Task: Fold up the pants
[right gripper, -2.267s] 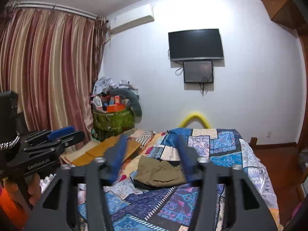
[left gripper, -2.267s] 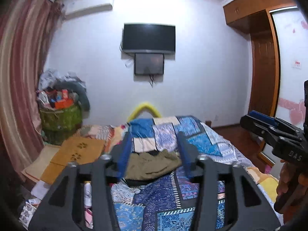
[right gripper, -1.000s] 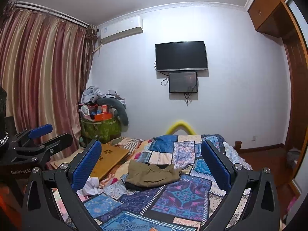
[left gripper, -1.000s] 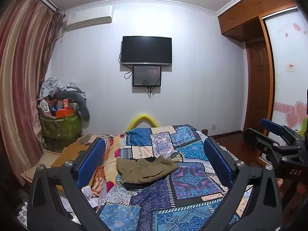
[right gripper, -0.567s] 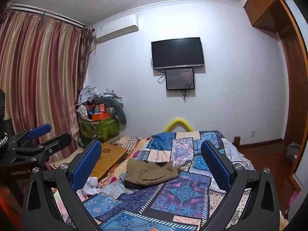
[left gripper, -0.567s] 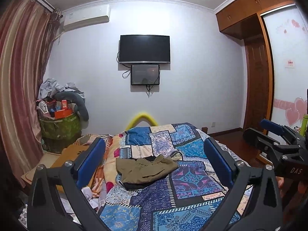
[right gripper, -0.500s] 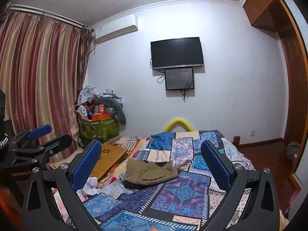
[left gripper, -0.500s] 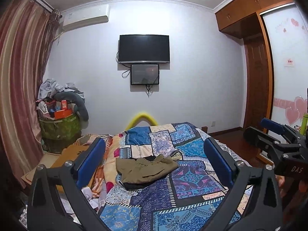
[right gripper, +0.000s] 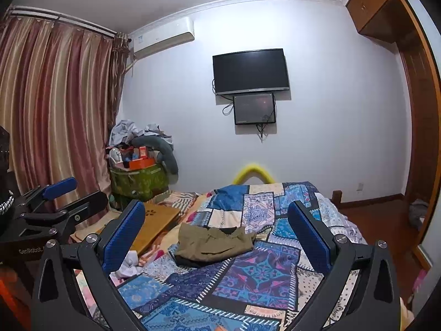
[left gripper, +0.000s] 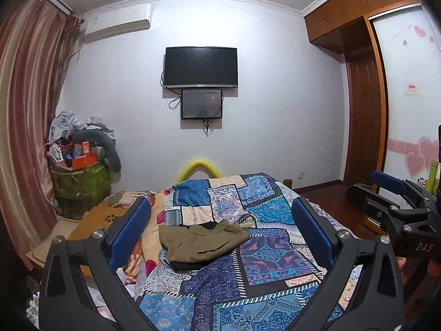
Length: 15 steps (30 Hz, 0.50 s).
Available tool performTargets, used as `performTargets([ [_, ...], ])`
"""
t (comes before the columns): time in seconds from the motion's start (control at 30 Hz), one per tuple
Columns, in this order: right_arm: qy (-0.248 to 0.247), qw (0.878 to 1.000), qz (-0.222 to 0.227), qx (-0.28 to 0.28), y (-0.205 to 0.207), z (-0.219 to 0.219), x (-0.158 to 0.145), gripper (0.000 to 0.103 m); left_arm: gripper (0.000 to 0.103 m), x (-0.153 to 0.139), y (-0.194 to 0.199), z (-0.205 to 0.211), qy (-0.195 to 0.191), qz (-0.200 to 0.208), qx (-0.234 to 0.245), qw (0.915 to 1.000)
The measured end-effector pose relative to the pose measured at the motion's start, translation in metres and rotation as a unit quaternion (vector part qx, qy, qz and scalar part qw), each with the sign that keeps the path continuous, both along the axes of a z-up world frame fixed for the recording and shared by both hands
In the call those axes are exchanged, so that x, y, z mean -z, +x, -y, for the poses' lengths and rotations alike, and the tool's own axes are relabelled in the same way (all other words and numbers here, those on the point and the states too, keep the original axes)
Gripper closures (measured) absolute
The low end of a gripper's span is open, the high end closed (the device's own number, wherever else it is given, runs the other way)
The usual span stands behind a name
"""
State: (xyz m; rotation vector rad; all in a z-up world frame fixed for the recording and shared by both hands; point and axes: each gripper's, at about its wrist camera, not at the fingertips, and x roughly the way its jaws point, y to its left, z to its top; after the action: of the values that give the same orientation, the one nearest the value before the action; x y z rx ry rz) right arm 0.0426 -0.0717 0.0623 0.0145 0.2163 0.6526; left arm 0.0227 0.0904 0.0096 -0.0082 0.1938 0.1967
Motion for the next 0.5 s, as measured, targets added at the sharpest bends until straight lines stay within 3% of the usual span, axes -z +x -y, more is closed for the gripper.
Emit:
performTargets([
  [0.5, -0.005, 1.0, -0.005, 0.004, 0.0037, -0.0009, 0.0028, 0.0, 0.0, 0.0018, 0.0057, 0.0001, -0.002, -0.004, 0.014, 0.9999],
])
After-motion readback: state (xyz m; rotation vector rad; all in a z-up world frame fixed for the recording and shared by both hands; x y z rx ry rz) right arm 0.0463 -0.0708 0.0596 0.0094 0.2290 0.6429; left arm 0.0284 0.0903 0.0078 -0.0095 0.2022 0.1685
